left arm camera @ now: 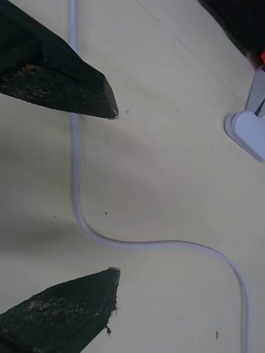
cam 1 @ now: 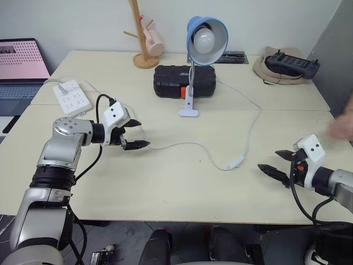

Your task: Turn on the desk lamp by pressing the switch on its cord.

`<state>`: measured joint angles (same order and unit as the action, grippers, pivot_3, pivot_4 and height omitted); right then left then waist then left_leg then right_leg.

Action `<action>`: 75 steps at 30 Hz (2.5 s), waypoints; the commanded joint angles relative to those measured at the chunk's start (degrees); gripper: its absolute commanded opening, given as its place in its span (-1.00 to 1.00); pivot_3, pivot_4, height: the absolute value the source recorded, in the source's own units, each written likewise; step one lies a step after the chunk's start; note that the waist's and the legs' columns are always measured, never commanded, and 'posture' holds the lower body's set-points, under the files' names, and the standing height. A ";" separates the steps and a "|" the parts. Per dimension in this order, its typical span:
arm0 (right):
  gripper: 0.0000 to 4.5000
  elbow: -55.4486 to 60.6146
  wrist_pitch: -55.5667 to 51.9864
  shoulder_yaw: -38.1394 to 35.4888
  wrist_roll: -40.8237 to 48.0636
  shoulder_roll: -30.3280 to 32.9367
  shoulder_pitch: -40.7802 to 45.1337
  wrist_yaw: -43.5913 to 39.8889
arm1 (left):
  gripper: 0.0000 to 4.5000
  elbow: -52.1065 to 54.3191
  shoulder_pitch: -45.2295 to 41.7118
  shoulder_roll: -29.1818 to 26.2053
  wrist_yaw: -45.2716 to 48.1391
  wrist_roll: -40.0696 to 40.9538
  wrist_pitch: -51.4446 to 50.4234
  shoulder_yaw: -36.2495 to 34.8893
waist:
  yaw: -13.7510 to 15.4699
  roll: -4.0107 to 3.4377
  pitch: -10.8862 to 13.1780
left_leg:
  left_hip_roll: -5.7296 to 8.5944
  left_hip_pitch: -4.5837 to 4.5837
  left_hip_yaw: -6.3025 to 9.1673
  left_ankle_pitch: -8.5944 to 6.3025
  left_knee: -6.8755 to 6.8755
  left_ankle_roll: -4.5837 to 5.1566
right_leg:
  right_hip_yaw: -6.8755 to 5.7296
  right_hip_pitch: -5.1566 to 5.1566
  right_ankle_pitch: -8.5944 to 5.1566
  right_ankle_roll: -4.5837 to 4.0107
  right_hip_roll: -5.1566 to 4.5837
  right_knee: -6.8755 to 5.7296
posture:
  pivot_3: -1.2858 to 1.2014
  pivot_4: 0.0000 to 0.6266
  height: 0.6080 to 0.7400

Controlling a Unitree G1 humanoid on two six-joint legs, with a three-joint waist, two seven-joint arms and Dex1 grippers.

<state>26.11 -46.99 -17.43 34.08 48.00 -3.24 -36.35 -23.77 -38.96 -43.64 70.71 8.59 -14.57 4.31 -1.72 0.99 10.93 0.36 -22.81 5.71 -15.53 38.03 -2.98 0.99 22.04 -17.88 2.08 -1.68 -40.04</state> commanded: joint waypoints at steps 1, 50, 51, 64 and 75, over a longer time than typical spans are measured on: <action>1.00 1.76 0.32 -2.50 0.26 0.99 0.06 -0.78 | 1.00 0.10 -1.04 -0.74 0.02 0.10 0.60 -0.86 | 0.00 0.00 0.00 | 0.00 0.00 0.00 0.00 0.00 0.00 | 0.00 0.00 0.00 0.00 0.00 0.00 | 0.03 -0.52 1.00; 1.00 8.55 2.84 0.99 -0.94 7.02 -2.44 -11.25 | 1.00 26.96 4.96 10.94 -4.35 5.12 -10.85 9.22 | -0.15 -0.05 -0.04 | 0.01 0.58 -0.06 0.00 -0.03 0.00 | 0.07 -0.52 0.00 0.00 0.17 0.04 | 0.03 -0.52 1.00; 1.00 7.50 5.56 3.55 -3.45 8.86 -0.91 -13.20 | 1.00 26.99 5.16 9.48 -3.00 5.44 -10.33 9.12 | -0.17 -0.05 -0.04 | 0.02 0.73 -0.08 0.00 -0.07 0.00 | 0.09 -0.62 -0.01 0.00 0.18 0.06 | 0.03 -0.52 1.00; 1.00 -28.71 52.69 33.09 -32.35 10.66 29.87 -36.68 | 1.00 27.76 8.34 0.10 2.00 8.10 -9.51 4.94 | -0.16 -0.03 0.00 | -0.04 0.79 -0.16 -0.01 -0.09 0.00 | 0.10 -0.67 -0.01 0.00 0.08 0.18 | 0.03 -0.52 1.00; 1.00 -55.34 77.94 41.09 -39.71 -0.06 46.46 -44.42 | 1.00 34.50 12.34 0.68 -1.36 10.32 -13.82 3.84 | -0.06 -0.05 0.01 | -0.14 0.78 -0.10 -0.01 -0.07 -0.01 | 0.08 -0.67 -0.01 0.00 -0.04 0.12 | 0.03 -0.52 1.00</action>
<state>-26.45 27.65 23.72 -4.99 48.44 41.53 -79.64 8.76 -26.34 -42.74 69.78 17.83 -28.19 9.40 -1.77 0.94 10.94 0.23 -22.02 5.61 -15.53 37.97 -2.99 1.08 21.36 -17.89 2.07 -1.72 -39.93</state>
